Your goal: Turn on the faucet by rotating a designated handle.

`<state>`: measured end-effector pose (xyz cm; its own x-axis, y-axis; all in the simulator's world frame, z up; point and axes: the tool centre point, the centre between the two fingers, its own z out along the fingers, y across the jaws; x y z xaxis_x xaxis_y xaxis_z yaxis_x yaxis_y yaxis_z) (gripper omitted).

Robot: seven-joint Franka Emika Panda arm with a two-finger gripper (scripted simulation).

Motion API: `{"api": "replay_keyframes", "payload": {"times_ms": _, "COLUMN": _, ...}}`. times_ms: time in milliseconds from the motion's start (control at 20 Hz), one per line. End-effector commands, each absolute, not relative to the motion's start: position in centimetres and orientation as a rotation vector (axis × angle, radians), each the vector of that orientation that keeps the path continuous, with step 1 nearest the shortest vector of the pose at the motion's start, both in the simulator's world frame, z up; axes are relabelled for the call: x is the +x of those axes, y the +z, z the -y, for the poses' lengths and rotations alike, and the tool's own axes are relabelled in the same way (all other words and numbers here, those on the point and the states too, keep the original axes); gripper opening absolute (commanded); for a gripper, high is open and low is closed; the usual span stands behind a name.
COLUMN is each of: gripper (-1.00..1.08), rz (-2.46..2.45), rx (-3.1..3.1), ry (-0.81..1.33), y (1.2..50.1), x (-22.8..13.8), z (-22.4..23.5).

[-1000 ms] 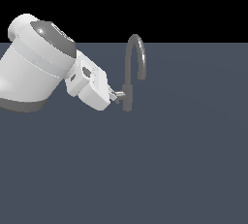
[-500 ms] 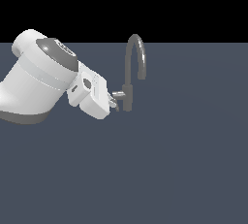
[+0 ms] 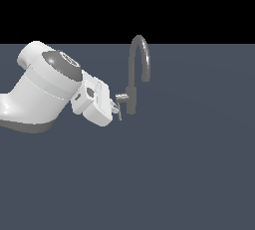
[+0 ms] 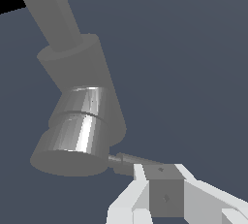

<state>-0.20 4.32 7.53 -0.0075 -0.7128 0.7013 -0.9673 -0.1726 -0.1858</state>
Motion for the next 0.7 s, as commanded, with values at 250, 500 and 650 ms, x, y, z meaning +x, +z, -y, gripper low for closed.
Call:
{"api": "replay_keyframes", "payload": {"times_ms": 250, "gripper": -1.0, "rz": 1.738, "rx": 1.907, "ry": 0.968, "y": 5.1, "x": 1.1, "z": -3.8}}
{"api": "replay_keyframes", "payload": {"times_ms": 500, "gripper": -1.0, "rz": 1.736, "rx": 1.9, "ry": 0.952, "y": 3.5, "x": 2.0, "z": -3.6}}
{"api": "replay_keyframes", "payload": {"times_ms": 650, "gripper": -1.0, "rz": 1.735, "rx": 1.896, "ry": 0.942, "y": 2.5, "x": 2.6, "z": -3.5}}
